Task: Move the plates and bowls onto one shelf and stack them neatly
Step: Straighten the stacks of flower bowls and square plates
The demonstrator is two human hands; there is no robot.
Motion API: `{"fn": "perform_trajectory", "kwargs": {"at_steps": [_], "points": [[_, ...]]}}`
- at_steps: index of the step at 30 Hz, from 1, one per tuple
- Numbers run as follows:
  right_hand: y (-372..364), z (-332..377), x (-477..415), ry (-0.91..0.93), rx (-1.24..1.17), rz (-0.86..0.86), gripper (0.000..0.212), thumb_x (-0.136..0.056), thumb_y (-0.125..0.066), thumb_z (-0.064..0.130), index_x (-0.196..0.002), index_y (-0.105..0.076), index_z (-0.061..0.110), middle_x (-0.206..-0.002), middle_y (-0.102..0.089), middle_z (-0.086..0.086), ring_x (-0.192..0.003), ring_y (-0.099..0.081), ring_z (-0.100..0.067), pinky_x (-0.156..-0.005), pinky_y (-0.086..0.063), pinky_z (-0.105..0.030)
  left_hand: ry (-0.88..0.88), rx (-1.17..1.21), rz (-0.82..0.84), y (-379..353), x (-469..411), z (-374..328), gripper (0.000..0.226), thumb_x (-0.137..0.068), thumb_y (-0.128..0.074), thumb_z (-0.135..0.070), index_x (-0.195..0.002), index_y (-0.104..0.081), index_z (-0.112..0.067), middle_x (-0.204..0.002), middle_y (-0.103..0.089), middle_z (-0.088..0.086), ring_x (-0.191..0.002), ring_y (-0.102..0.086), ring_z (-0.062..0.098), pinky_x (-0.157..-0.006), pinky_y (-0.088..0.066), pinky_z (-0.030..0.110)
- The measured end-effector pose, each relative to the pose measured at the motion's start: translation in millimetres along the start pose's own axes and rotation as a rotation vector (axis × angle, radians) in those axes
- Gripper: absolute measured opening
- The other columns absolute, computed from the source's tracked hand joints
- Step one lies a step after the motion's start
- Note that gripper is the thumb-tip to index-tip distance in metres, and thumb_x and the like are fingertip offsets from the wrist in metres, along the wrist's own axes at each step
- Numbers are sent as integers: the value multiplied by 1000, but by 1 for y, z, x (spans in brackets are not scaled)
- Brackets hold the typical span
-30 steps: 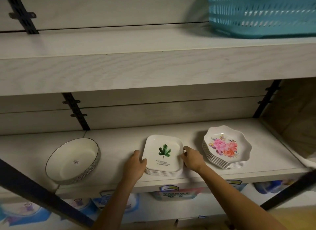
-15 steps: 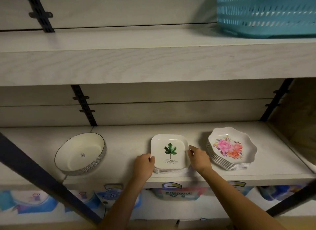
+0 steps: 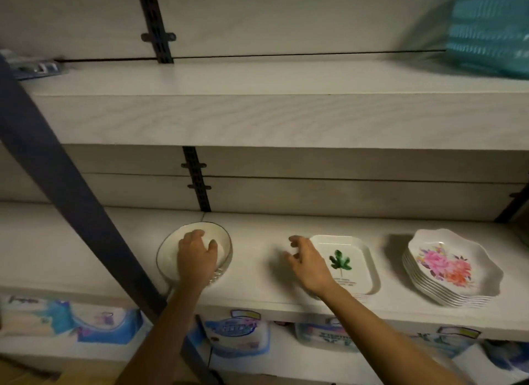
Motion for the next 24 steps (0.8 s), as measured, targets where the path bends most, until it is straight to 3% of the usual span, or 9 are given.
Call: {"fn": "perform_trajectory", "kwargs": {"at_steps": [6, 8, 13, 20, 24], "points": [[-70, 51, -22, -184, -132, 188, 56, -96, -43, 38, -141, -32, 8, -138, -48, -15, -121, -52, -30, -103, -41, -38, 203, -232, 99, 21, -43, 42, 56, -86, -57, -31, -128, -42, 2, -133, -48, 19, -124, -43, 34, -109, -28, 45], [-88, 63, -28, -234, -202, 212, 62, -93, -45, 41, -142, -29, 8, -135, -50, -16, -115, -57, -34, -101, -45, -45, 273, -200, 142, 20, -51, 49, 56, -86, -56, -31, -129, -40, 2, -135, -45, 19, -126, -41, 34, -109, -26, 45], [-120, 81, -35, -235, -247, 251, 59, -92, -51, 35, -139, -25, 10, -111, -63, -19, -82, -63, -33, -88, -53, -48, 382, -39, 215, 17, -61, 67, 53, -88, -52, -21, -132, -35, 4, -136, -43, 22, -122, -45, 38, -97, -41, 45], [-127, 81, -40, -251, -172, 196, 56, -91, -47, 21, -141, -23, 16, -118, -61, -23, -98, -64, -37, -87, -54, -44, 350, -23, 239, 13, -68, 75, 41, -89, -42, -3, -128, -39, 8, -133, -47, 26, -118, -50, 42, -96, -45, 46], [-113, 66, -40, -267, -120, 166, 59, -92, -47, 22, -145, -20, 18, -130, -55, -22, -115, -54, -39, -100, -45, -44, 271, -23, 261, 7, -64, 68, 36, -89, -39, 1, -124, -46, 5, -128, -54, 25, -114, -54, 41, -89, -48, 45]]}}
Point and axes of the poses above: each hand's wrist, its own x-axis away from the middle knuckle, its own y-axis out of the back of the hand, z = x × y, the point moved 3 cm from there along -x, towards the middle knuckle
